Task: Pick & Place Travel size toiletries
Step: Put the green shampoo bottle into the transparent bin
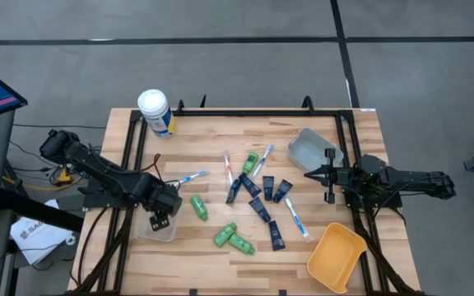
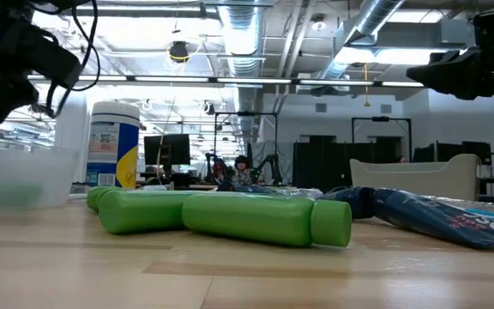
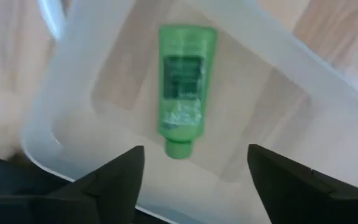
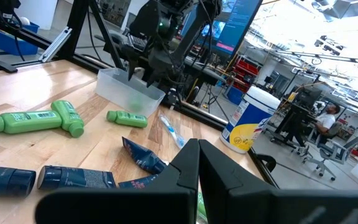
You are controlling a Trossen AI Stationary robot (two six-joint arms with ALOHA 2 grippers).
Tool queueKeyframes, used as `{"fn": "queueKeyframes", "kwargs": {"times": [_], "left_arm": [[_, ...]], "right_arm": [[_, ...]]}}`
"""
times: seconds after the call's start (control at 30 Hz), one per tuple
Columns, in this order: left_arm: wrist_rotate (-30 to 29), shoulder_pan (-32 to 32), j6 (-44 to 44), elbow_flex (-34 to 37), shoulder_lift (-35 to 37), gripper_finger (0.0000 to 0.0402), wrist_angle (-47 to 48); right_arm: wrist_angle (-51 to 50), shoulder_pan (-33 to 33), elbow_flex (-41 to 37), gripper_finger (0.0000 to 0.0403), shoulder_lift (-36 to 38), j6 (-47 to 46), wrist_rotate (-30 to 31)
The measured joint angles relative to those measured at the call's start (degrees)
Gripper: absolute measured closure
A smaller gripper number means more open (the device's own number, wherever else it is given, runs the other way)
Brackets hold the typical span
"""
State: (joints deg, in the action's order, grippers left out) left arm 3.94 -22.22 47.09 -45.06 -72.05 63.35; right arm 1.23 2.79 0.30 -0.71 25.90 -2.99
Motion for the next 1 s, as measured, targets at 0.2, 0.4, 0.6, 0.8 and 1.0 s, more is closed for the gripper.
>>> {"fn": "queueKeyframes", "kwargs": {"times": [0.2,0.4,0.6,0.8,1.0], "left_arm": [[1.84,2.07,1.75,-4.76,0.51,0.0119,-1.42],[-4.19,2.47,1.65,-10.05,0.48,0.0128,-6.96],[-10.24,2.47,1.37,-10.67,0.42,0.0129,-17.20],[-11.42,2.89,-2.07,-10.67,-0.31,0.0129,-21.38],[-11.69,5.67,-8.14,-10.67,-2.28,0.0129,-23.66]], "right_arm": [[0.00,0.00,-0.01,0.0403,0.00,0.00,-0.01],[0.00,0.00,0.00,0.0403,0.00,0.01,-0.01],[0.00,0.00,-0.02,0.0403,0.00,0.01,-0.01],[0.00,-0.02,0.00,0.0403,-0.02,-0.01,0.00],[0.00,-0.02,0.00,0.0403,0.00,0.01,0.00]]}}
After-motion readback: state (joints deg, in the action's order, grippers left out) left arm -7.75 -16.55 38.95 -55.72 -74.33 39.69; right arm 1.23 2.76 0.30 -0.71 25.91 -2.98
